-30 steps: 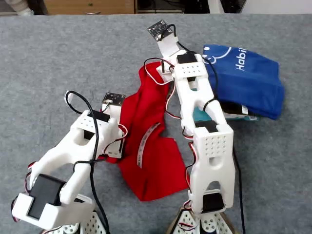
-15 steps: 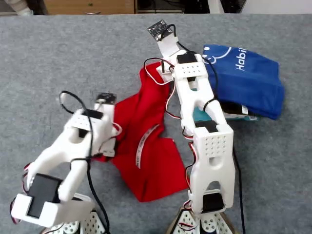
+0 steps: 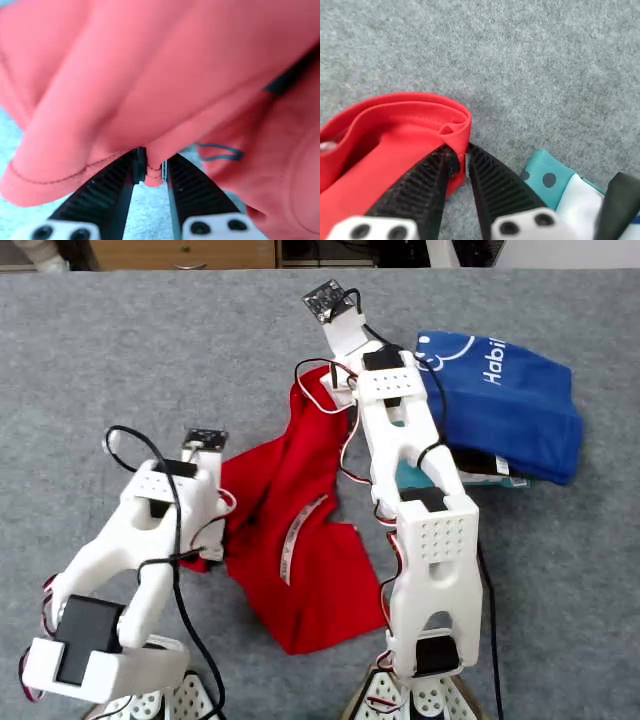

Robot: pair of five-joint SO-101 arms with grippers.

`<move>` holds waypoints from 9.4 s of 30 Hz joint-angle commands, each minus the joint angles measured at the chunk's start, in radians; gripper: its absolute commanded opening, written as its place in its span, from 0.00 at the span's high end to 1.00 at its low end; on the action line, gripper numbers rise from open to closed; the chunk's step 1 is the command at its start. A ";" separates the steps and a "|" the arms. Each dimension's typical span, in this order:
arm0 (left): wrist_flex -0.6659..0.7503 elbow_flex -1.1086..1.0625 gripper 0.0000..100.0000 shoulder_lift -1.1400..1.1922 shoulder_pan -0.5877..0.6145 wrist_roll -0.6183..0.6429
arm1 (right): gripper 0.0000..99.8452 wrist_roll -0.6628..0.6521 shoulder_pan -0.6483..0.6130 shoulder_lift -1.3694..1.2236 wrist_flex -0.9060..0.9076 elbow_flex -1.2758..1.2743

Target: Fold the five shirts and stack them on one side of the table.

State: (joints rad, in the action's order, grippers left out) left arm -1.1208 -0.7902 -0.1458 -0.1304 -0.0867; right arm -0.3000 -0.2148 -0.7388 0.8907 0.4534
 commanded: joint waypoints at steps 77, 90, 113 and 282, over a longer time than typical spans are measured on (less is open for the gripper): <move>-0.236 0.760 0.98 -0.730 0.770 -0.046 | 1.00 -0.055 -0.275 0.900 0.123 0.262; 0.993 0.021 0.98 -0.585 0.694 -0.046 | 1.00 0.037 -0.272 0.538 -0.324 0.110; 0.428 0.427 0.98 -0.097 0.641 -0.163 | 1.00 0.026 -0.229 0.331 0.341 0.406; -0.244 0.336 0.98 0.125 0.985 -0.631 | 1.00 -0.078 -0.159 0.607 0.457 -0.572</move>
State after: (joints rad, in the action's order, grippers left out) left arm -1.3372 -0.4941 0.0107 0.8454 -0.7142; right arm -0.3736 -0.3452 -0.2693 1.3311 -0.1358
